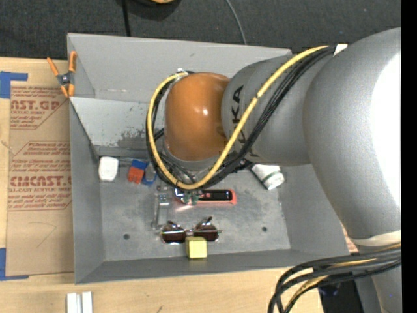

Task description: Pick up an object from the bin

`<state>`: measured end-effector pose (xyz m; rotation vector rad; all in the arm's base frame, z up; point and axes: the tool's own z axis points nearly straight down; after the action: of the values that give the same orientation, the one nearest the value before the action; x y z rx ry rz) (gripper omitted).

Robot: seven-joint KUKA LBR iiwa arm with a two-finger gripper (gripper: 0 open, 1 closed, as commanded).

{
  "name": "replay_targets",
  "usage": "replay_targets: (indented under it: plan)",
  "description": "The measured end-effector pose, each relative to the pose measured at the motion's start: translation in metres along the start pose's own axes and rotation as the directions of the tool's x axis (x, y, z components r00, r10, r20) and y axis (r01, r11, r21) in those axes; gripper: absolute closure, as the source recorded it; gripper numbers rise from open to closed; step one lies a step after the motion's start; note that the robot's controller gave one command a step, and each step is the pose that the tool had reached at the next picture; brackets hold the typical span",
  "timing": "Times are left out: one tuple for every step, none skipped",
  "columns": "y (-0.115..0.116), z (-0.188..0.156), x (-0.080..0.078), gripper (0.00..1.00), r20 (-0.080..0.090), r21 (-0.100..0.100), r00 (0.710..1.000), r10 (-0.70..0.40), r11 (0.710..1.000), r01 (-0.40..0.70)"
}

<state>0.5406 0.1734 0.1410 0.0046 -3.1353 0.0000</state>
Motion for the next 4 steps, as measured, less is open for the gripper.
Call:
replay_targets:
  plan:
    - [-0.001, -0.005, -0.001, 0.0, 0.006, -0.001, 1.0, 0.002, 1.0, -0.002]
    - [-0.021, 0.023, 0.003, 0.0, 0.012, -0.004, 0.999, -0.037, 0.999, 0.037]
    - [-0.066, 0.05, 0.006, 0.0, 0.004, 0.0, 0.998, -0.061, 0.998, 0.061]
    - [-0.079, 0.061, 0.039, 0.0, 0.019, -0.004, 0.999, -0.048, 0.999, 0.048]
